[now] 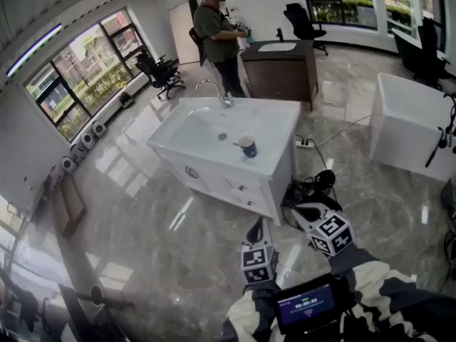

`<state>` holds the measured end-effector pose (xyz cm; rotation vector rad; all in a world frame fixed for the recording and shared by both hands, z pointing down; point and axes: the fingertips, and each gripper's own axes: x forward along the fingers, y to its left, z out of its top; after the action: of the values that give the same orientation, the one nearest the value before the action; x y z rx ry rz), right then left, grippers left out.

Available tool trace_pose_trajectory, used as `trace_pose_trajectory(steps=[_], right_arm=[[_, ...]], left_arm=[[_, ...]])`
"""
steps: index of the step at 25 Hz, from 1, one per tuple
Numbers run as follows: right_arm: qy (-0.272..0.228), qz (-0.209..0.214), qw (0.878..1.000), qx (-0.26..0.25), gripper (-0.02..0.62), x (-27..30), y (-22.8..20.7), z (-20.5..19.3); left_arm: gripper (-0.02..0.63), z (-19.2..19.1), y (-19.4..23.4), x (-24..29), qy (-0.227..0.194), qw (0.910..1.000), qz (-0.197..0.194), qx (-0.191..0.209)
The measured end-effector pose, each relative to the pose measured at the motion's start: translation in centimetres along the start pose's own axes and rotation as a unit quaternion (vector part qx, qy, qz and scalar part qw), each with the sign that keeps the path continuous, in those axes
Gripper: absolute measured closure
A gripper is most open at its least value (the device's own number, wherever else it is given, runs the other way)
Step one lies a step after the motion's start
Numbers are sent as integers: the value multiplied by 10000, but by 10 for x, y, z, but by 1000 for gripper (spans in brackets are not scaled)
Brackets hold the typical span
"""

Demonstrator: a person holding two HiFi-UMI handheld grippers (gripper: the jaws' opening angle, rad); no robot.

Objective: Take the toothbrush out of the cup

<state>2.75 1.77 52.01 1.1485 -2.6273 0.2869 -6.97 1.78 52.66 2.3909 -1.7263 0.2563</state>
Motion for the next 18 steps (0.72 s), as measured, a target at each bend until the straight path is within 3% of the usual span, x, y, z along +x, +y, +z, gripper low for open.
trace_pose_trajectory(steps=[9, 18], right_arm=[[71, 171, 9998, 12, 588, 62, -43, 23], [174, 513, 9985, -91, 588, 151, -114, 55]], left_arm=[[600, 15, 33, 67, 82, 9999, 66, -97], [601, 39, 82, 164, 179, 9986, 437, -255]])
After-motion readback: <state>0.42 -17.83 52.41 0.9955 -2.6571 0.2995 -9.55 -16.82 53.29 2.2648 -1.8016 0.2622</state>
